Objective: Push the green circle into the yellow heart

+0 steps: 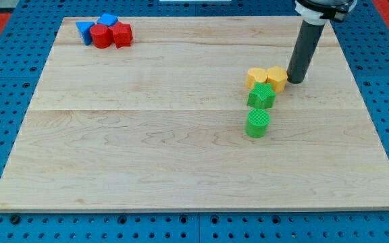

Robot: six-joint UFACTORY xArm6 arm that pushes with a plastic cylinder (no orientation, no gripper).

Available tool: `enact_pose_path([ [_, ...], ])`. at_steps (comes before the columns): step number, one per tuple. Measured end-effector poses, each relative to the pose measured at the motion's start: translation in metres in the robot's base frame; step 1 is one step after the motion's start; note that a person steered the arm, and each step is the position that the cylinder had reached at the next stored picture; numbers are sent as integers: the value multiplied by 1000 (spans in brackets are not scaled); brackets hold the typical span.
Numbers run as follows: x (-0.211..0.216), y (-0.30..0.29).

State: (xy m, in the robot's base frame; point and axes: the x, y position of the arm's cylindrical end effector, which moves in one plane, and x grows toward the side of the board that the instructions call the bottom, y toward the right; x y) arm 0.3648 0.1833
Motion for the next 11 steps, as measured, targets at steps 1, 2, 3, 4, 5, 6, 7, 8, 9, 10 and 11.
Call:
enact_pose_path([
  [1, 21, 18],
  [2, 105, 2],
  [3, 115, -75],
  [4, 105, -114],
  [5, 133, -121],
  [6, 129, -166],
  [7, 93, -164],
  [8, 73, -144],
  [9, 63, -161],
  [10, 47, -186],
  [11, 44, -146],
])
